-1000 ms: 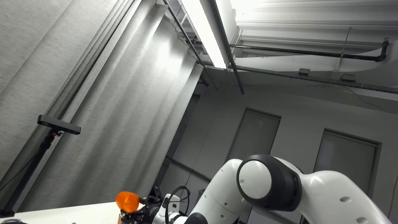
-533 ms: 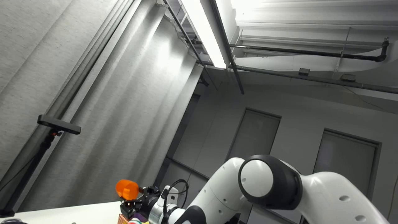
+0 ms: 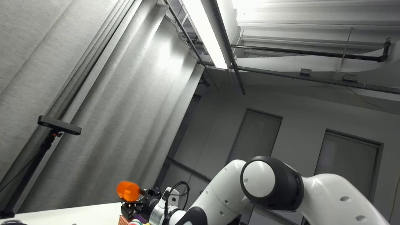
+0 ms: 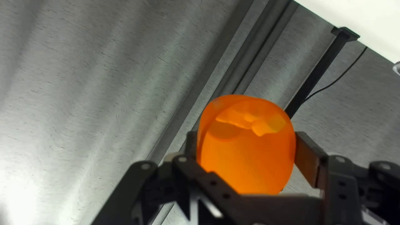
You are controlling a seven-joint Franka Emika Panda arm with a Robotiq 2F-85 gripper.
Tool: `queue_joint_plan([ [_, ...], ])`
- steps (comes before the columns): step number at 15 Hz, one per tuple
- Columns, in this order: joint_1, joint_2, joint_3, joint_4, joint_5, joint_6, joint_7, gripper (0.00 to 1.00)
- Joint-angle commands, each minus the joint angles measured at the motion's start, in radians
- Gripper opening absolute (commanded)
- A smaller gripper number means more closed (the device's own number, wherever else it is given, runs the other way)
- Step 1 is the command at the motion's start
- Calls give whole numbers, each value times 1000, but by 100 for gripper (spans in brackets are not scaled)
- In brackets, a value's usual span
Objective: Take the orange cup and pour some of its contents into the pot and some onto the plate.
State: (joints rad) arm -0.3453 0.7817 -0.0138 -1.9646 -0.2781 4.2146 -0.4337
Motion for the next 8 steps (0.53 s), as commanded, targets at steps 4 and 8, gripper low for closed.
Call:
queue_joint_plan([
  [4,-24,33,28,14,11,33,-44,51],
  [8,-3,43,11,5,68,25,-26,51],
])
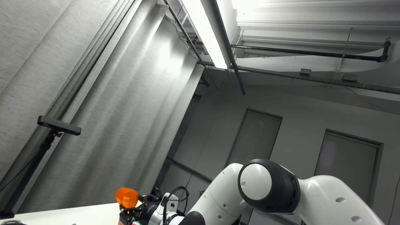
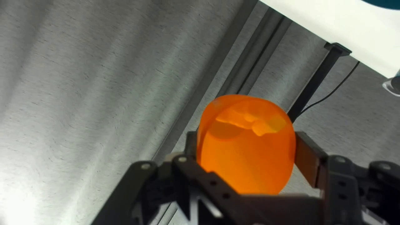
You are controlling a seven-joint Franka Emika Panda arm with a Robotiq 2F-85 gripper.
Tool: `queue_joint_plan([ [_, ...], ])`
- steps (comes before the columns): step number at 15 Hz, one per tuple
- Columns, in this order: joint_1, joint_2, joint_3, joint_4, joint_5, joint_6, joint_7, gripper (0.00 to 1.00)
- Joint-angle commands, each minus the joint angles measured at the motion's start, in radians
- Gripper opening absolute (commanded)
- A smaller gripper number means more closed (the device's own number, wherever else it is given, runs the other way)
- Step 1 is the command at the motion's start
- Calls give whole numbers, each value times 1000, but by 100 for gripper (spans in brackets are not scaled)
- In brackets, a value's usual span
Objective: Take the orange cup and pour some of its contents into the pot and some onto the plate.
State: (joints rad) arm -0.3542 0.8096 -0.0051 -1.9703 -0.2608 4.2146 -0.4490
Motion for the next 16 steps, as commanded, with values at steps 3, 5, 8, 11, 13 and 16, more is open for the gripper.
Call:
queue_joint_plan([
  [3,99,13,-105,26,84,-2,71,51],
  [5,124,25,-129,39,100,30,63,51],
  [8,152,21,-149,34,136,5,73,51],
  [11,174,12,-169,32,164,-30,92,51],
  [13,188,24,-183,34,153,3,83,51],
  [16,195,18,-188,33,162,-35,99,51],
])
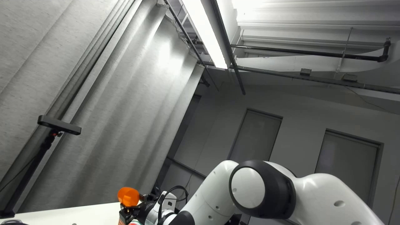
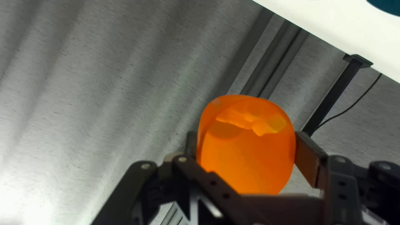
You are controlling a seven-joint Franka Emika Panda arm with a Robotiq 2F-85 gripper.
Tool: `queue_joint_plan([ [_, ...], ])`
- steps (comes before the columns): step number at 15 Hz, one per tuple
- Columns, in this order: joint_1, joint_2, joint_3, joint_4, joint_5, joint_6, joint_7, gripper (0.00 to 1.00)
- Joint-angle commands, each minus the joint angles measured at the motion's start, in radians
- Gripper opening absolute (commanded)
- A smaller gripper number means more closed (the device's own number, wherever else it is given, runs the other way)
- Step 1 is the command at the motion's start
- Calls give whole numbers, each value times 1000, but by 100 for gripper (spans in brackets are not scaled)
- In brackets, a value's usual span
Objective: Take the orange cup and pour some of its contents into the pot and some onto the plate.
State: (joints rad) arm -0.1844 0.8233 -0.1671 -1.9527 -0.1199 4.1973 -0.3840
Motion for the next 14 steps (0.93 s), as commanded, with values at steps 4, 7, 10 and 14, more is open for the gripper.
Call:
queue_joint_plan([
  [4,19,-8,-7,35,30,-122,108,51],
  [7,22,-13,12,64,14,-239,164,51],
  [10,30,-9,33,104,7,-360,205,51],
  [14,26,-8,72,173,5,-504,262,51],
])
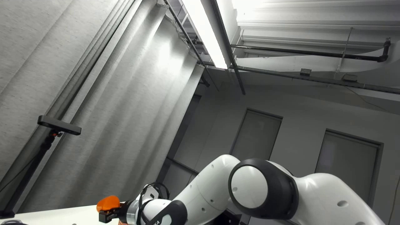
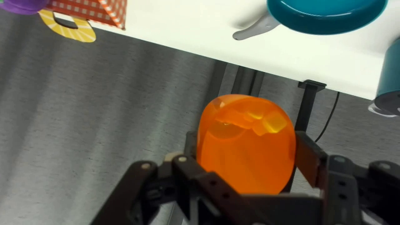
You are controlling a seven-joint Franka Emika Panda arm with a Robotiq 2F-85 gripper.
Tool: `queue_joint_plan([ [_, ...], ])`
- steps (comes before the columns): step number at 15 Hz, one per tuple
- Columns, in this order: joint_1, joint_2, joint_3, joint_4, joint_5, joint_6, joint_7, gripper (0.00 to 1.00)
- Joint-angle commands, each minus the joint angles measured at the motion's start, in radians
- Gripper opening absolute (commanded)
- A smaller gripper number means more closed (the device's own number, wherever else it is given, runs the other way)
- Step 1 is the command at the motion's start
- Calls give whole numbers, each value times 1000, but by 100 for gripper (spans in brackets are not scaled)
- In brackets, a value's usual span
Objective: Take the orange cup and pour some of its contents into the pot and some onto the plate.
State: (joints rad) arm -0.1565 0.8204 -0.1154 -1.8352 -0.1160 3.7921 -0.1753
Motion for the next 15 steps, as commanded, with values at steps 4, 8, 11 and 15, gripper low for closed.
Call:
queue_joint_plan([
  [4,-177,-3,226,178,-136,-417,176,51],
  [8,-350,30,469,306,-101,-743,137,51],
  [11,-405,51,557,393,-53,-938,106,51],
  [15,-342,72,520,503,220,-1198,-83,51],
])
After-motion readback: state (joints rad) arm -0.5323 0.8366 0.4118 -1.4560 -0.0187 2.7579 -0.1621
